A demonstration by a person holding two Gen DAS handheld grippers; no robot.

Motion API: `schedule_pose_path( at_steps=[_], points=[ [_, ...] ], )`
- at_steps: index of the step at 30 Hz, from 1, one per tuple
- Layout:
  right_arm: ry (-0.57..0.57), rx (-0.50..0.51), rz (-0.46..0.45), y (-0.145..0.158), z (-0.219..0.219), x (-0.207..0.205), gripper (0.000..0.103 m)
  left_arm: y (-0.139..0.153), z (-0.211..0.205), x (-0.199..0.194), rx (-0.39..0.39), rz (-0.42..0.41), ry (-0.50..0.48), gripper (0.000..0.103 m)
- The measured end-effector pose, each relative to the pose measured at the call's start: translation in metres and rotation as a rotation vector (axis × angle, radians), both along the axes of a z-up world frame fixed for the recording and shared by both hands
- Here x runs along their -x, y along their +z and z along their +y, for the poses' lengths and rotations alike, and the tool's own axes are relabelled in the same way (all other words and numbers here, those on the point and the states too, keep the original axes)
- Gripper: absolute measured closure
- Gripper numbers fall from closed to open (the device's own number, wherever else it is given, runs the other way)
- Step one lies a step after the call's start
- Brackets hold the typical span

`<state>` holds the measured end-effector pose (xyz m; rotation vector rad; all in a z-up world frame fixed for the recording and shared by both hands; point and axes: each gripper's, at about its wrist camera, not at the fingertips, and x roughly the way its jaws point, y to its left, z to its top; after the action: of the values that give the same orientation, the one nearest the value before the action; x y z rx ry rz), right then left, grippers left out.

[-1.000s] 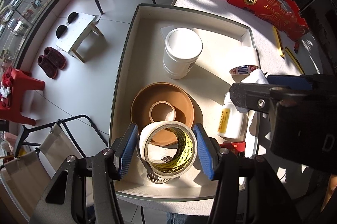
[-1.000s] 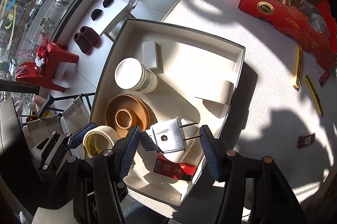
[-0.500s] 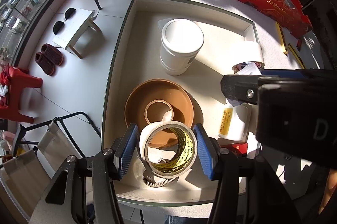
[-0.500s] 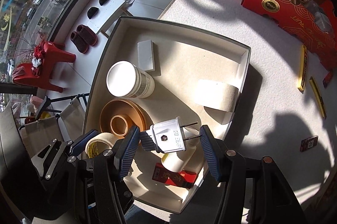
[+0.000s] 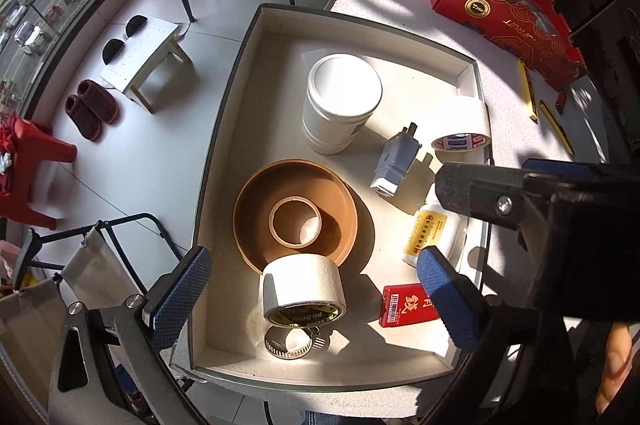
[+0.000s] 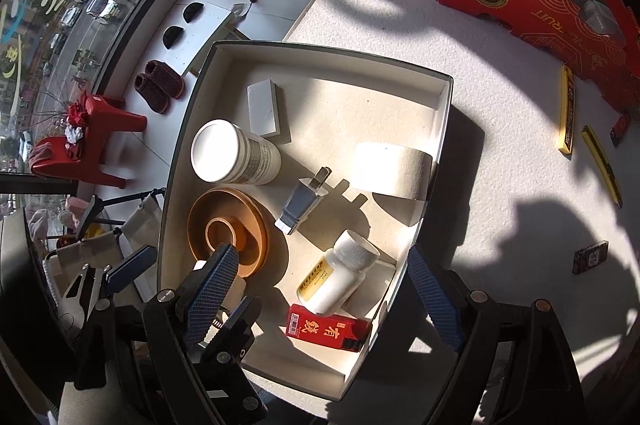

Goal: Organize rigid objects
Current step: 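Move the left tool to a second hose clamp while the right approaches the small red box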

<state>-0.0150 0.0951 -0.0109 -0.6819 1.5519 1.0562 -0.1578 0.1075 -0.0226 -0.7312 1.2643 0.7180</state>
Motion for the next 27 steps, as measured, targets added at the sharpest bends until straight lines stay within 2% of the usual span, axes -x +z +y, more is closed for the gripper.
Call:
schedule_pose_path(
  at_steps=[3,8,13,17,20,27],
  points=[
    [-0.033,-0.011,0.015,0.005,-0.012,-0.006,0.000,0.004,-0.002,-0.001,-0.008,0.003,-0.007,0.000],
    [-0.094,-0.019,0.020,0.014,-0.043,-0.021,0.000,0.006,-0.013,-0.010,0.030,0.028,-0.068,0.000],
    [-0.206,0.026,0.027,0.007,-0.096,-0.040,0.000,0.013,-0.040,-0.029,0.035,0.043,-0.205,0.000],
    [-0.346,0.106,0.052,-0.012,-0.158,-0.058,0.000,0.019,-0.065,-0.049,0.057,0.035,-0.316,0.000],
    [-0.442,0.174,0.061,-0.025,-0.206,-0.069,0.000,0.017,-0.085,-0.067,0.110,0.045,-0.407,0.000],
    [-0.693,0.251,0.090,-0.038,-0.300,-0.094,0.000,0.014,-0.148,-0.115,0.115,0.070,-0.637,0.000]
  ],
)
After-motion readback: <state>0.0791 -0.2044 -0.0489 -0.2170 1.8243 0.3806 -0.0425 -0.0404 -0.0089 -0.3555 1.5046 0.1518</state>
